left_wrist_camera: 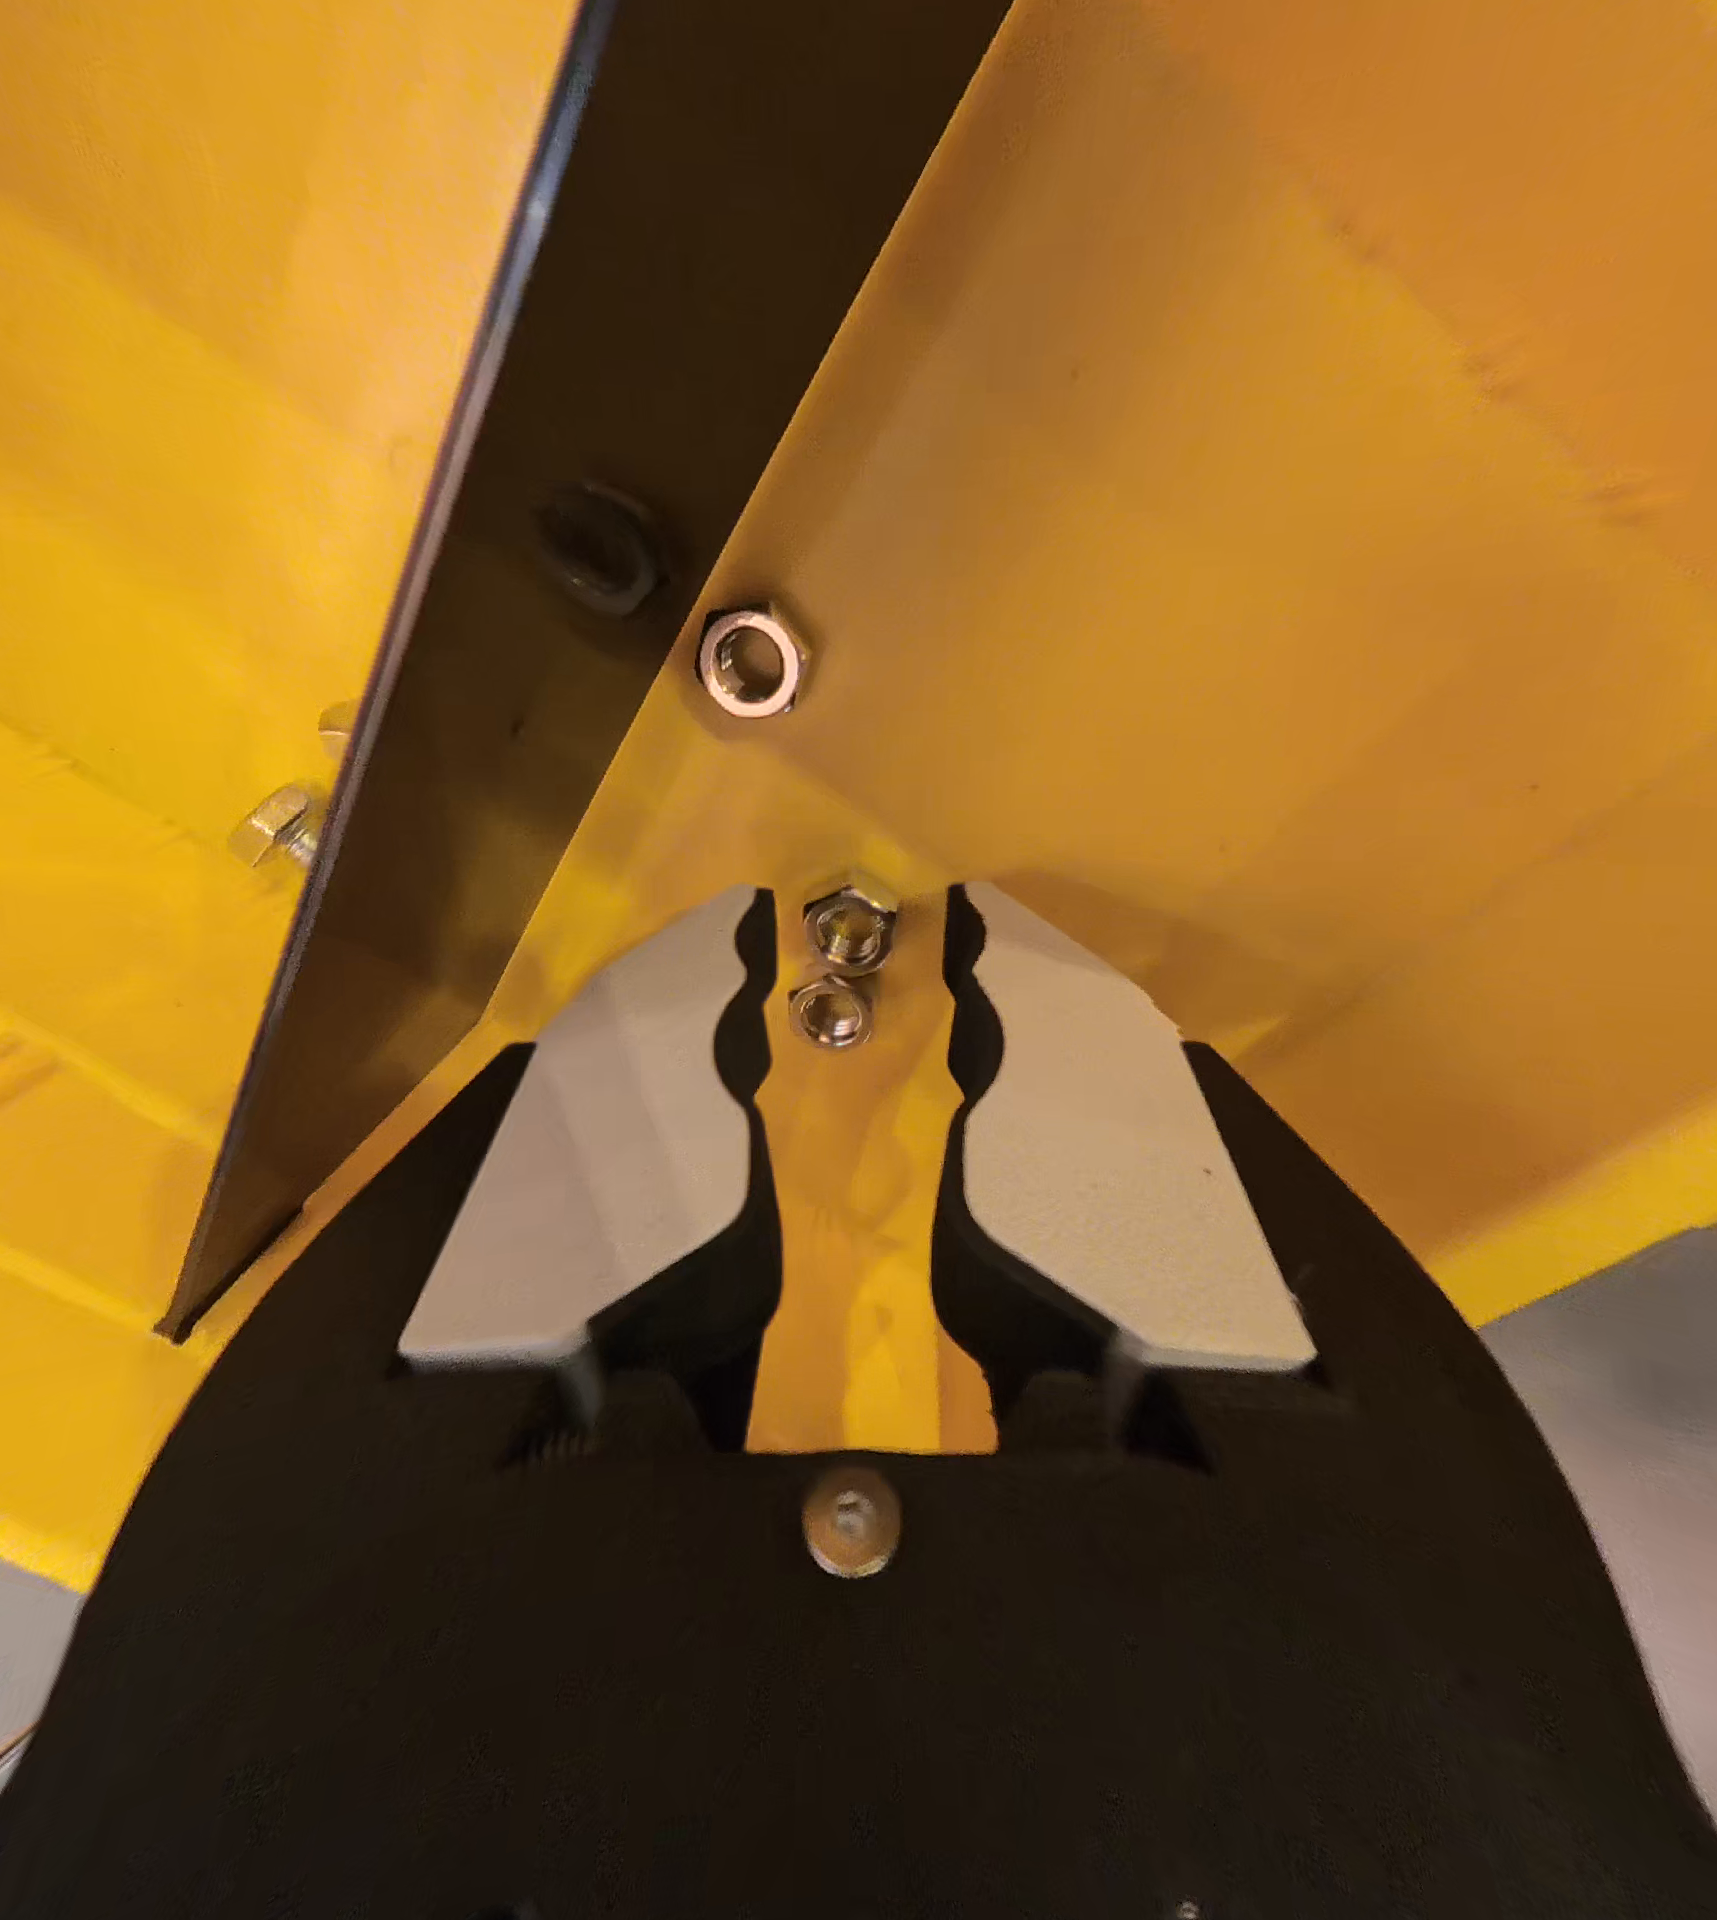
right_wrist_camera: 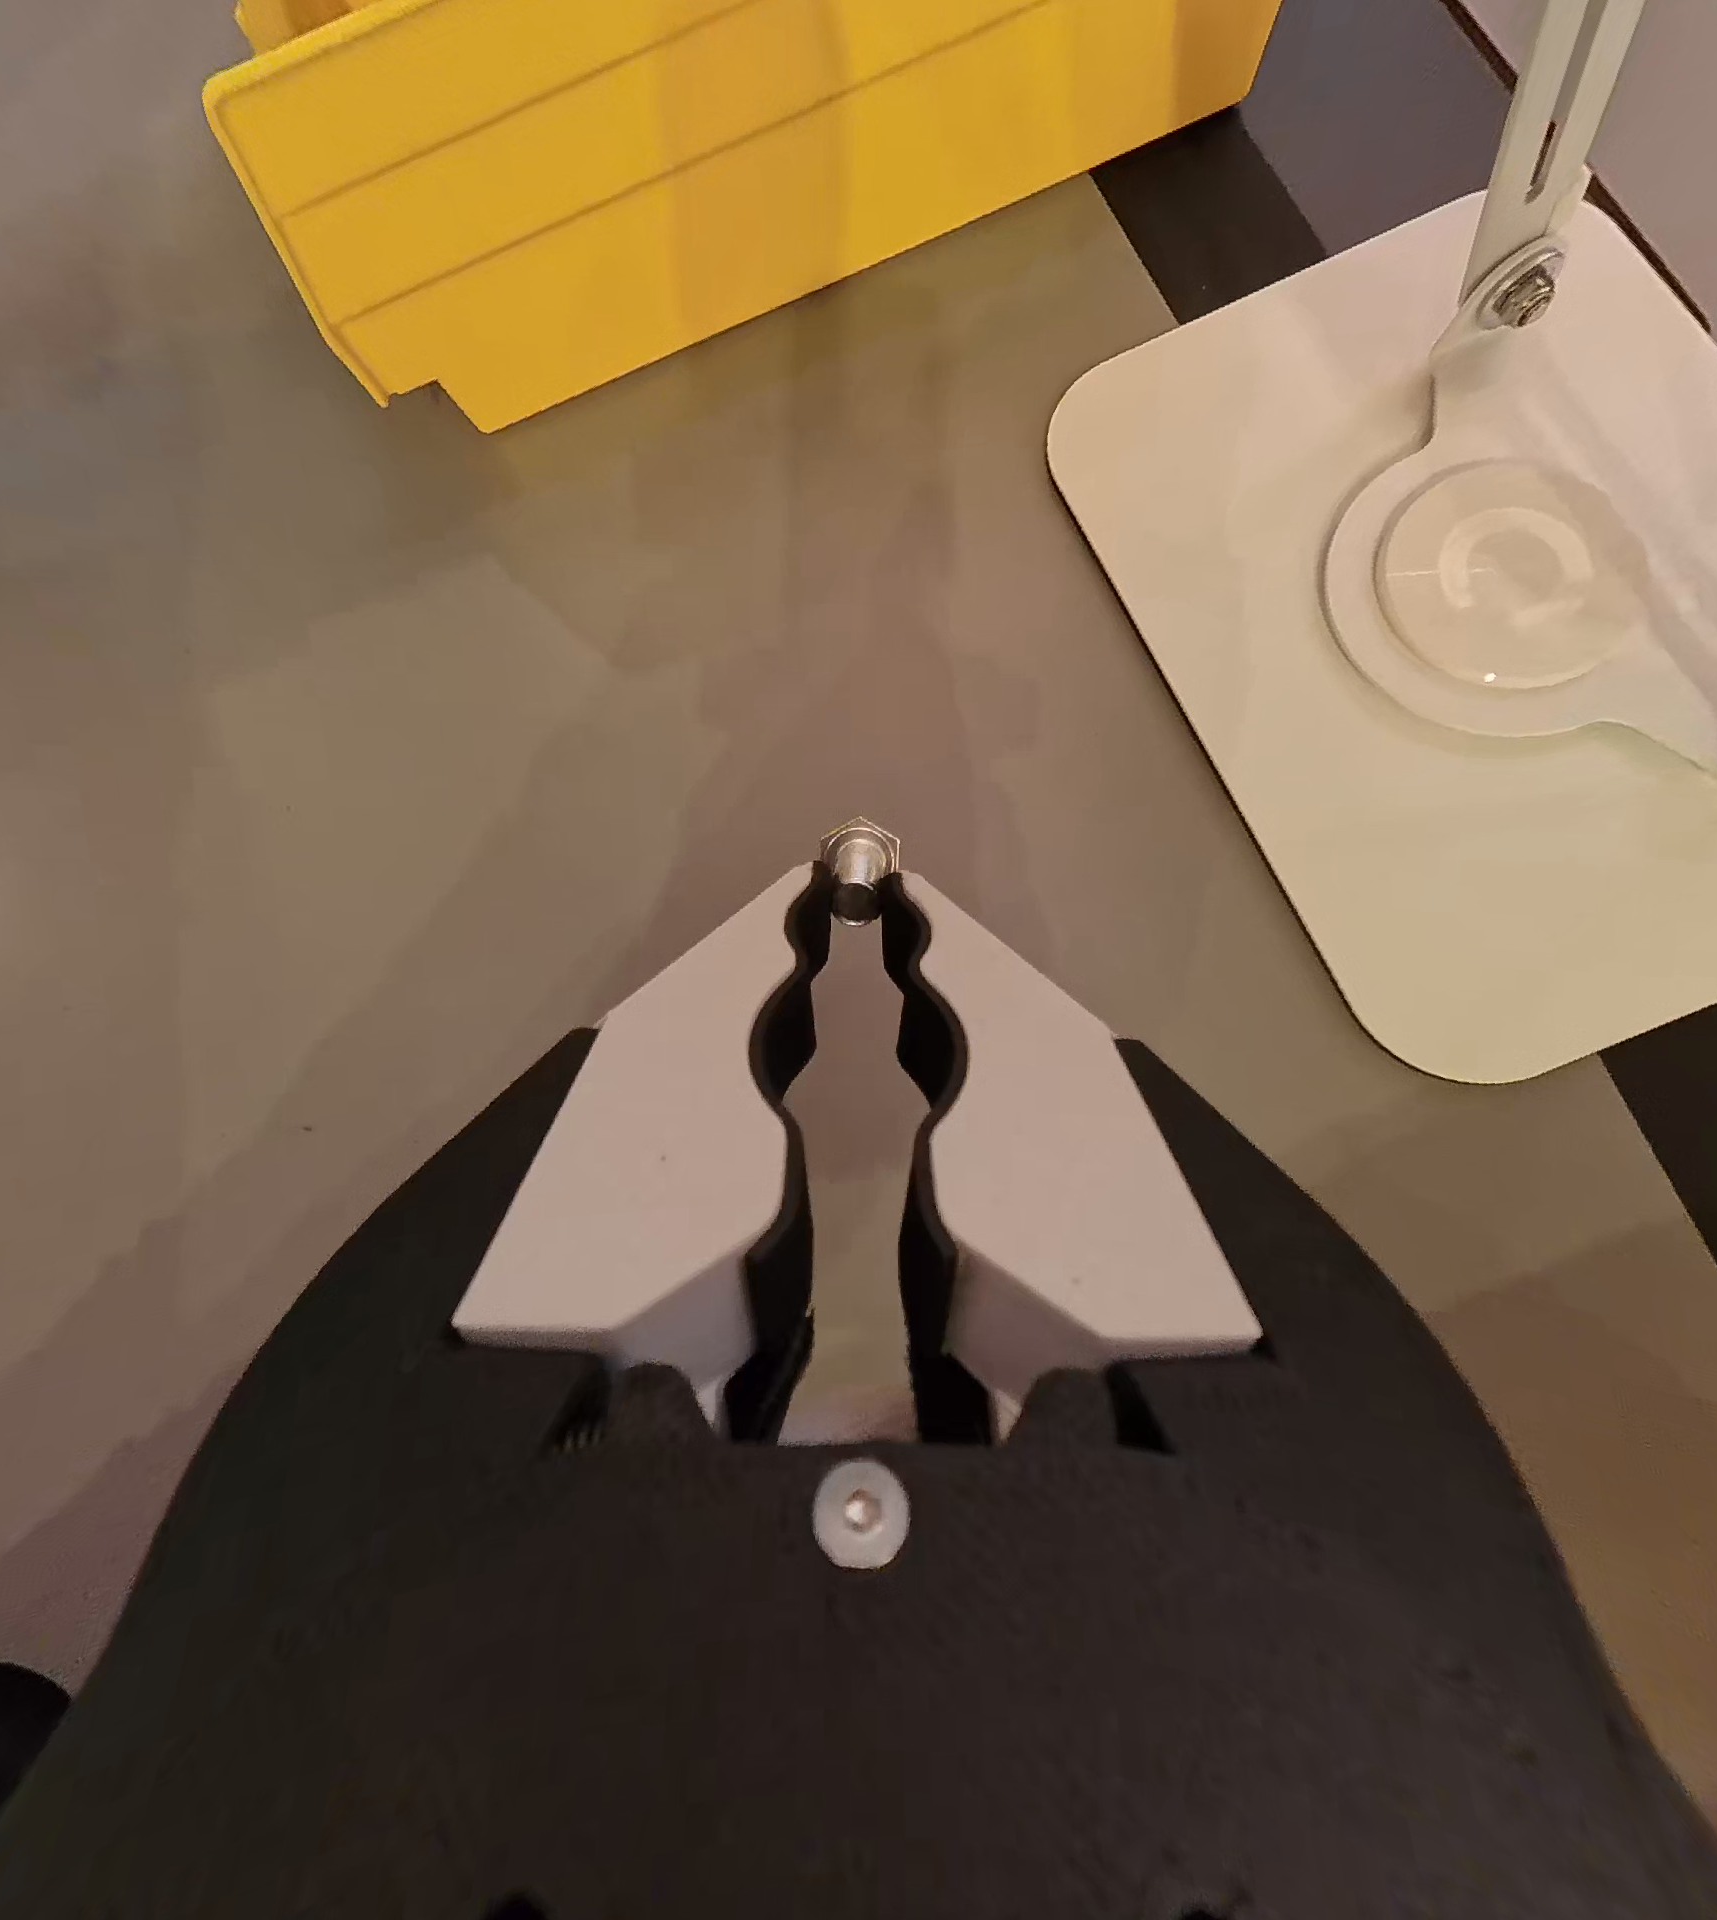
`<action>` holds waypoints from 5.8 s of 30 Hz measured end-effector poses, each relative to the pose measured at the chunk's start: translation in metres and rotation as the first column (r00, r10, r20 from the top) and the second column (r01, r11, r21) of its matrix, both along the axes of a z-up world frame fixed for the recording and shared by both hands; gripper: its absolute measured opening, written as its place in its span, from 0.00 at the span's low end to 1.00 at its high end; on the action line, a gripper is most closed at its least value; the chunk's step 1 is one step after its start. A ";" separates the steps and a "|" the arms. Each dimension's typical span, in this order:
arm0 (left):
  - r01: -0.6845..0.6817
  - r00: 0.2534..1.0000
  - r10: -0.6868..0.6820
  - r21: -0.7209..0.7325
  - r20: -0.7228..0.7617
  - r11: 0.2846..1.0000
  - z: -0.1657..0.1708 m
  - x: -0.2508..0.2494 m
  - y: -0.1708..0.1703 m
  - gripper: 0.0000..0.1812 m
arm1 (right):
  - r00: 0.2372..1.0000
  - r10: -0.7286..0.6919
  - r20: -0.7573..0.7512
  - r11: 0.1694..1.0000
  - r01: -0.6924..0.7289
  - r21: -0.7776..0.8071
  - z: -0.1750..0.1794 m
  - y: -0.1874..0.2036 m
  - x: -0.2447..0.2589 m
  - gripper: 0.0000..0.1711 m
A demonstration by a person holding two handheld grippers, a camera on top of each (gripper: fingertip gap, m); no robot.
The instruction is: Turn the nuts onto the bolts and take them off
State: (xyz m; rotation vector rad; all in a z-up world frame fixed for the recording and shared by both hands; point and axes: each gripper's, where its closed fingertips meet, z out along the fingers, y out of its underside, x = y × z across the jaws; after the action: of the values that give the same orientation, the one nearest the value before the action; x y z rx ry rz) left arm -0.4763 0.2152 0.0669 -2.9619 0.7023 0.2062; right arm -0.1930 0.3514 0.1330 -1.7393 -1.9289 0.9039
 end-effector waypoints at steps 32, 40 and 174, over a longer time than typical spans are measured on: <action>0.047 0.998 -0.043 -0.101 0.042 0.994 -0.001 0.005 -0.015 0.11 | 0.912 0.185 0.365 0.955 -0.254 0.151 -0.045 -0.039 0.025 0.05; 0.064 0.997 -0.064 -0.002 0.036 0.998 0.014 0.012 -0.015 0.11 | 0.915 0.189 0.357 0.950 -0.262 0.168 -0.047 -0.043 0.019 0.09; 0.037 0.599 -0.673 0.824 0.434 0.565 0.088 0.332 0.076 0.30 | 0.855 0.470 -0.220 0.882 -0.447 0.146 0.059 -0.079 0.030 0.05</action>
State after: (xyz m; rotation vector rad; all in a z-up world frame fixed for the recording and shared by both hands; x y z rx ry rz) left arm -0.1438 0.2907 0.1547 -1.7306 0.8430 -0.5682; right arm -0.1627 0.2725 0.1917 -1.0585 -2.2069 1.1134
